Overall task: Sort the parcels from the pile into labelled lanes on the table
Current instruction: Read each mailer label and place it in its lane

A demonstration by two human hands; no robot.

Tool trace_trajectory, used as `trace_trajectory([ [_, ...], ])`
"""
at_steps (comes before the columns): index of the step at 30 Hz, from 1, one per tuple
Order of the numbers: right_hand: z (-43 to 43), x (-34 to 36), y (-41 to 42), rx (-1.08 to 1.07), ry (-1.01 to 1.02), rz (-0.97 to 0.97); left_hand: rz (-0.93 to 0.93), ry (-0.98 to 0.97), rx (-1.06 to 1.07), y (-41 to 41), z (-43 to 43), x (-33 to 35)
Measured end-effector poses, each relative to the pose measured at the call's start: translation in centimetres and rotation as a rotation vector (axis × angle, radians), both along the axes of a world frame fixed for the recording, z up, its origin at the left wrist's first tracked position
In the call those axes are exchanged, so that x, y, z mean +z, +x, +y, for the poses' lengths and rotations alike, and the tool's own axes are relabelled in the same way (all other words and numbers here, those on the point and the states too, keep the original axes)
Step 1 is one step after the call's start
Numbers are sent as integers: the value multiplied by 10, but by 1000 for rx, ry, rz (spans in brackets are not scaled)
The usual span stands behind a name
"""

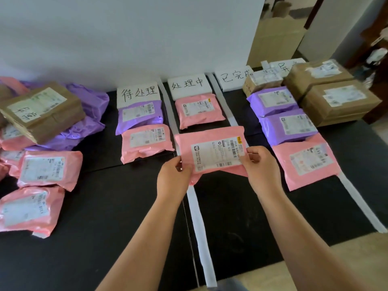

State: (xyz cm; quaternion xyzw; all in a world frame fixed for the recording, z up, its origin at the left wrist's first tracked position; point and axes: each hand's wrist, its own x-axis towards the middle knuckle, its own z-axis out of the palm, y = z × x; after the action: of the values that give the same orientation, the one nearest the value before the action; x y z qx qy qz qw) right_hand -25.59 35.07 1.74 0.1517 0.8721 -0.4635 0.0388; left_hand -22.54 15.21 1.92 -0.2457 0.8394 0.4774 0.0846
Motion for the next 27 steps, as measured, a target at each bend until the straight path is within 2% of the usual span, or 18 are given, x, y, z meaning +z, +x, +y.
trace_trajectory([
  [7, 7, -44, -80, 89, 25, -66, -41, -18, 71, -59, 19, -43],
  [13, 0, -80, -128, 158, 54, -101, -104, 53, 120, -94, 23, -66],
  [19, 2, -96, -150, 207, 126, -106, -196, 14, 0, -114, 27, -68],
  [27, 6, -101, -150, 258, 135, -90, -149, -107, -139, -113, 30, -65],
])
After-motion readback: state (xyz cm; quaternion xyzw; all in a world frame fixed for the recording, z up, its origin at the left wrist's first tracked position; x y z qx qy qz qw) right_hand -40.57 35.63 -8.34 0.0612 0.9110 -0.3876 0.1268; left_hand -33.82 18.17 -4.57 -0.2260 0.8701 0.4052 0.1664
